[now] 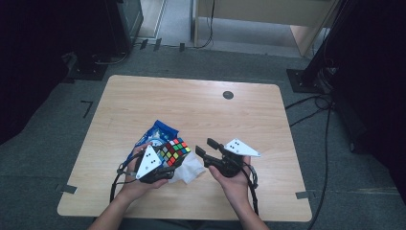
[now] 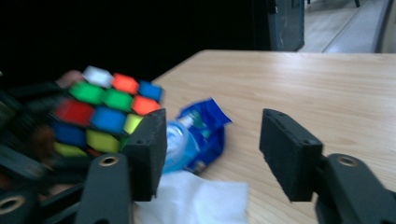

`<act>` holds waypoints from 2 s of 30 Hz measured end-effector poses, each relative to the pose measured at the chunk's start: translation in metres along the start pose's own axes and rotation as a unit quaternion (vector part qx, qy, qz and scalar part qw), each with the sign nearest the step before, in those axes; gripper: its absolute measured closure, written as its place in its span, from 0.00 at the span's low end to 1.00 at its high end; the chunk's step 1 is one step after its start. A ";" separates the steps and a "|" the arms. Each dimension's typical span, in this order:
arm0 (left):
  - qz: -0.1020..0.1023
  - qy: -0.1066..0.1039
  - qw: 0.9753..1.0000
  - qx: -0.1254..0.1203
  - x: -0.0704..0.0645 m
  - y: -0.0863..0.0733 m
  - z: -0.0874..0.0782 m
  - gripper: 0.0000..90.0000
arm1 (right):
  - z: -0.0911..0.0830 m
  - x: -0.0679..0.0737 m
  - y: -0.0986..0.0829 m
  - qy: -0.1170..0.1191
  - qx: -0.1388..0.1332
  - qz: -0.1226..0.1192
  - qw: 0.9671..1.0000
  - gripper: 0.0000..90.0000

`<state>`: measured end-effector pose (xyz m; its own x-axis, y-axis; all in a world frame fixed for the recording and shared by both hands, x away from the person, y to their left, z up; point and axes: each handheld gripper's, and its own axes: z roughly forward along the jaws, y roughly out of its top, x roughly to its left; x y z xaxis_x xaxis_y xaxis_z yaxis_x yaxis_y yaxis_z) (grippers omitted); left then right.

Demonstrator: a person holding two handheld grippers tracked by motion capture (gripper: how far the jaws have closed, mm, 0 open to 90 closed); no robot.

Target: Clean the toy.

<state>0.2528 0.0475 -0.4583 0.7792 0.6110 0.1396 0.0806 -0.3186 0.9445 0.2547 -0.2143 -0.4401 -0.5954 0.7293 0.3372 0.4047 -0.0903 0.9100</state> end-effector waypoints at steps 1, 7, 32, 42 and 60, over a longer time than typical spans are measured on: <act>0.003 0.002 1.000 0.001 -0.002 0.000 0.001 0.38 | -0.001 0.002 0.002 0.008 -0.005 0.007 1.000 0.41; 0.011 0.001 1.000 0.007 -0.011 -0.001 0.007 0.38 | 0.006 0.019 0.002 0.053 0.015 0.044 0.997 0.34; 0.021 -0.010 1.000 0.018 -0.021 0.000 0.014 0.24 | 0.004 0.004 0.003 0.013 0.028 0.103 0.994 0.38; -0.030 0.029 0.999 0.015 0.011 -0.001 0.001 0.23 | -0.002 -0.045 -0.002 -0.176 0.044 -0.022 0.983 0.38; -0.068 0.067 0.995 0.029 0.032 -0.003 -0.011 0.24 | 0.020 -0.070 -0.022 -0.243 0.090 -0.058 0.964 0.38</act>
<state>0.2712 0.0761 -0.4538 0.6691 0.7412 0.0539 0.2178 -0.2650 0.9393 0.3013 -0.2500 -0.4884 -0.2667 0.9628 0.0429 0.4954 0.0988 0.8630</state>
